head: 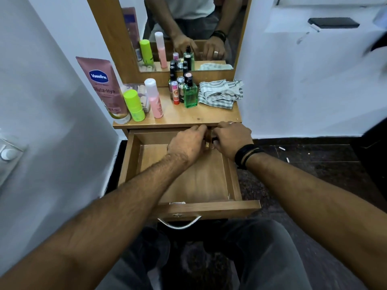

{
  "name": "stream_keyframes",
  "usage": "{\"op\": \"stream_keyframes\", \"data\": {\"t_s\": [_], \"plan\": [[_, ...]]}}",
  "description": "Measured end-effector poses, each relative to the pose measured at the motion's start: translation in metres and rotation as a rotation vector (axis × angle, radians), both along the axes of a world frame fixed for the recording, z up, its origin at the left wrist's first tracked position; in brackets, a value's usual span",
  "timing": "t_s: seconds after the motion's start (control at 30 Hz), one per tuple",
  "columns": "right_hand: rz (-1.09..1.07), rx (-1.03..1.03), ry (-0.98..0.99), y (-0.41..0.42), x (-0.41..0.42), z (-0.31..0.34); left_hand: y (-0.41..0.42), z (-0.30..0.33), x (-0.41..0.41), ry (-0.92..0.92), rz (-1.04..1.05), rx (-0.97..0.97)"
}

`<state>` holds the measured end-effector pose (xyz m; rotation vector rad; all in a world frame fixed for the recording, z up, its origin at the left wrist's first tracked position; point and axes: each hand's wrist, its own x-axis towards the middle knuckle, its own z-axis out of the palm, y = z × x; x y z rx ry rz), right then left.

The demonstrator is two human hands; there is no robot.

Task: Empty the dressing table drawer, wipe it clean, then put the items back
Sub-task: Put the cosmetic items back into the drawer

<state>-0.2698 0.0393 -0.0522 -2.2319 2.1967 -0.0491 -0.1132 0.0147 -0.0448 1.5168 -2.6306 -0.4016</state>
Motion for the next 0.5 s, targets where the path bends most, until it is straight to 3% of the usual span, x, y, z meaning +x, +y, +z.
{"op": "stream_keyframes", "data": {"t_s": [0.5], "plan": [[-0.109, -0.118, 0.124, -0.006, 0.006, -0.025, -0.008, -0.019, -0.023, 0.131, 0.074, 0.022]]}}
